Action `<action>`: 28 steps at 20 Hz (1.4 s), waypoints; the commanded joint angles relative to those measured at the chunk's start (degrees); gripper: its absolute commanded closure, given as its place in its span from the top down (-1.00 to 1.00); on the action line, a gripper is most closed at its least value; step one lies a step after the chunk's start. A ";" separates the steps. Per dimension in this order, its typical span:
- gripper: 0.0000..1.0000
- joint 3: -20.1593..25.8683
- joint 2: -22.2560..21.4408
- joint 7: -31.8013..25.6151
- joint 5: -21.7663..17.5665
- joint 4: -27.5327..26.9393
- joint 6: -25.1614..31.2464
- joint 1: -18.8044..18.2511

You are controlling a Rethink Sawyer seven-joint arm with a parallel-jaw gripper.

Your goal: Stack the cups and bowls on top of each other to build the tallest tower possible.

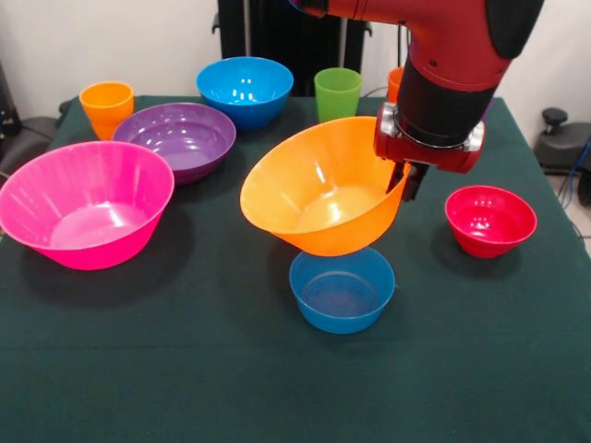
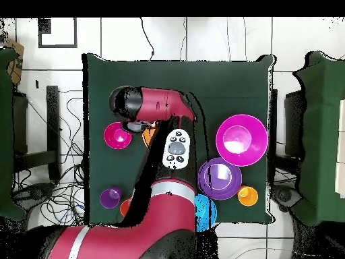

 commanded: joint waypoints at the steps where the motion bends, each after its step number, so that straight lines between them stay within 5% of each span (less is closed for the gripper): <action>1: -1.00 2.88 2.03 6.97 0.34 -8.16 7.42 -0.33; 12: -1.00 2.18 3.19 7.33 0.13 -15.10 16.20 -0.08; 19: -1.00 1.67 5.29 7.78 -0.44 -18.18 16.67 -0.21; 28: -1.00 0.25 6.16 7.54 -2.24 -14.69 8.00 -0.36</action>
